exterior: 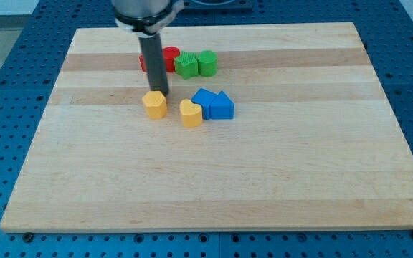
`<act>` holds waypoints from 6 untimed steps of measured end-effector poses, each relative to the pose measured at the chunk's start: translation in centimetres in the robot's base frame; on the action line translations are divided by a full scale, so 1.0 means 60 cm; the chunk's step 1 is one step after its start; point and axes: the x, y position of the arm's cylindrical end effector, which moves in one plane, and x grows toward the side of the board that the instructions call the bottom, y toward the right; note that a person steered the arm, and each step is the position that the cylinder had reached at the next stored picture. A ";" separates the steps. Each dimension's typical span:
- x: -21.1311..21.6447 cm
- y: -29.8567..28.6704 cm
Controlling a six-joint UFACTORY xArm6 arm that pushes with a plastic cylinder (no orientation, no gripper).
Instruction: Push the yellow hexagon vertically below the red star
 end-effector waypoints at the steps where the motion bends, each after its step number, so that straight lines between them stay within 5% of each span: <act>1: -0.028 -0.042; 4: -0.159 -0.124; 6: -0.202 -0.028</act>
